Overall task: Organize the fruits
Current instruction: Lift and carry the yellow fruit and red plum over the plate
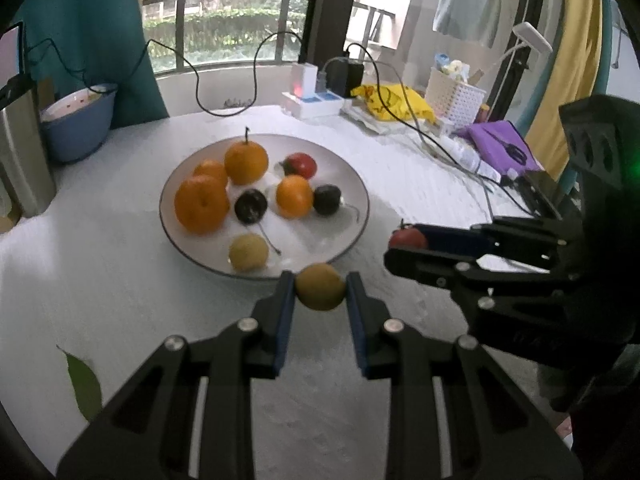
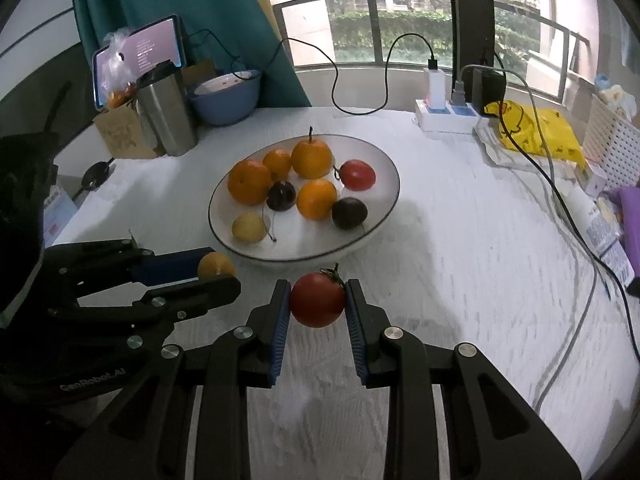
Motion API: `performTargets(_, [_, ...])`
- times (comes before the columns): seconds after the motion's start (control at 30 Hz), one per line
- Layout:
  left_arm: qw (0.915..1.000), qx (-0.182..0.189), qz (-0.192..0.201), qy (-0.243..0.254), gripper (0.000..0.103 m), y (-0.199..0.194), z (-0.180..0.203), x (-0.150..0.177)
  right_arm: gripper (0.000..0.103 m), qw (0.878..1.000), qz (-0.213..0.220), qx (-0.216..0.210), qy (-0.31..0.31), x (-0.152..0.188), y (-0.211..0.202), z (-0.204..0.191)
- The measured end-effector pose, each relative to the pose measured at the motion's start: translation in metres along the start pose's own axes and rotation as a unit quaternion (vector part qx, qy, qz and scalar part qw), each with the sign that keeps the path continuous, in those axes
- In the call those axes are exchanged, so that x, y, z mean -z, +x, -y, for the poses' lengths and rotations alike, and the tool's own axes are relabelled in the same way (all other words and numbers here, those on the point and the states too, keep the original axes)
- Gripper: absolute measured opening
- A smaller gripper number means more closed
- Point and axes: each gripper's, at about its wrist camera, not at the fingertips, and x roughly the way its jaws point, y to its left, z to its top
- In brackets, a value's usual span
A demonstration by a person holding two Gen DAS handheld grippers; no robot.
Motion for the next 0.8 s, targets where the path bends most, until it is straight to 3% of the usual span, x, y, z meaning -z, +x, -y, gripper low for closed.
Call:
performTargets(0.37, [0.9999,-0.002,0.011,-0.002,0.027,0.009,-0.013,-0.019,0.029,1.0,0.002,0.0,-0.005,-0.021,0.013,0.004])
performTargets(0.8, [0.9999,0.005,-0.003,-0.01,0.027,0.032,-0.027,-0.031,0.029,1.0,-0.003,-0.004,-0.01,-0.037,0.033,0.005])
